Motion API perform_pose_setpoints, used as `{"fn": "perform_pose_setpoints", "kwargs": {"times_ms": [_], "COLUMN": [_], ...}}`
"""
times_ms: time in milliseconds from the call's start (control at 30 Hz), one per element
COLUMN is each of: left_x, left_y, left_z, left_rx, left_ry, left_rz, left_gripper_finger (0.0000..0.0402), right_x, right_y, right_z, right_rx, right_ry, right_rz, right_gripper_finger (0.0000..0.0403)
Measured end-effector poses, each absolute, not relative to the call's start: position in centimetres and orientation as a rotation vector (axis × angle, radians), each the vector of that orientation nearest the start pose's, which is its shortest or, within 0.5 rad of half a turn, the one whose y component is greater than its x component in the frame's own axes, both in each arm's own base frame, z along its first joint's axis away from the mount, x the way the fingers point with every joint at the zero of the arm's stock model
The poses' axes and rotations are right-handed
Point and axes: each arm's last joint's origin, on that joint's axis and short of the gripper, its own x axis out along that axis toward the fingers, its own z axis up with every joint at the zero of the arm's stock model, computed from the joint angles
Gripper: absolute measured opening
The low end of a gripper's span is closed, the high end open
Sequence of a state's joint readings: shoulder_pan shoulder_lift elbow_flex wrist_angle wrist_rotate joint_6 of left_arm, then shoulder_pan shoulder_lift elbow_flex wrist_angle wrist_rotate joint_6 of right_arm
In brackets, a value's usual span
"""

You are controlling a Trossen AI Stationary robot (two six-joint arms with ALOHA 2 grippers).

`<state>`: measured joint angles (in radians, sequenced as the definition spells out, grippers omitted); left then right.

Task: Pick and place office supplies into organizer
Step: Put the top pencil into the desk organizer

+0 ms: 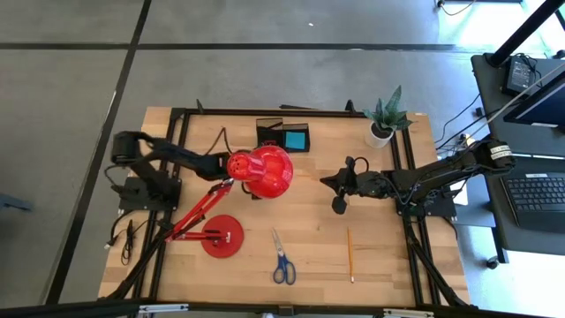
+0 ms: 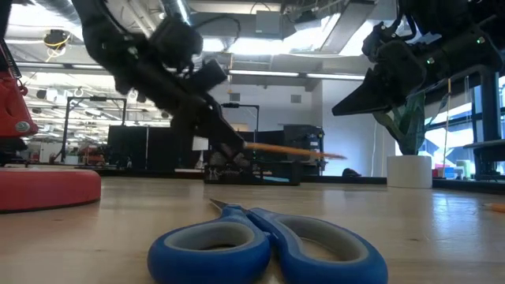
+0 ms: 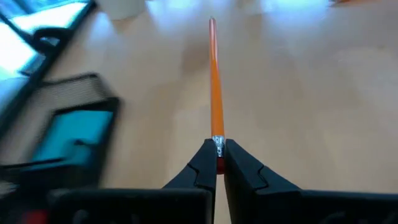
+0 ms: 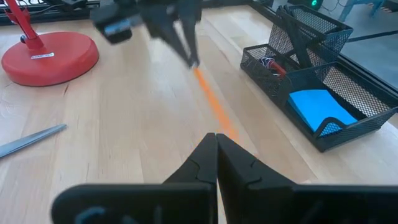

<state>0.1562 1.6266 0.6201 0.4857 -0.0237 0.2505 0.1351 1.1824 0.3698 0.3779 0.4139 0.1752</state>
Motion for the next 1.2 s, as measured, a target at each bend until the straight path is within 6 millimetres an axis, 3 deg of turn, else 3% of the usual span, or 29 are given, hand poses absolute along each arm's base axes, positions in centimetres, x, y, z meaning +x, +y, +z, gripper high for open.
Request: {"fn": "perform_pose_setpoints", "kwargs": {"times_ms": [200, 400, 833, 1200], "left_x": [27.8, 26.1, 25.7, 24.6], "left_y": [4.8, 5.2, 8.1, 9.3], "left_z": [17.8, 19.9, 25.5, 28.2], "left_rx": [0.305, 0.374, 0.388, 0.401], "left_ry": [0.562, 0.619, 0.841, 0.931], "left_rz": [0.214, 0.324, 0.463, 0.522], "left_gripper_finger": [0.0006, 0.0006, 0.0007, 0.0008], "right_x": [21.7, 21.7, 21.7, 21.7], "right_y": [1.8, 1.8, 1.8, 1.8], "right_z": [17.1, 17.1, 17.1, 17.1], "right_rx": [0.051, 0.049, 0.048, 0.046], "right_ry": [0.395, 0.395, 0.4, 0.405], "right_rz": [-0.31, -0.31, -0.31, -0.31], "right_gripper_finger": [0.0007, 0.0007, 0.0007, 0.0007]}}
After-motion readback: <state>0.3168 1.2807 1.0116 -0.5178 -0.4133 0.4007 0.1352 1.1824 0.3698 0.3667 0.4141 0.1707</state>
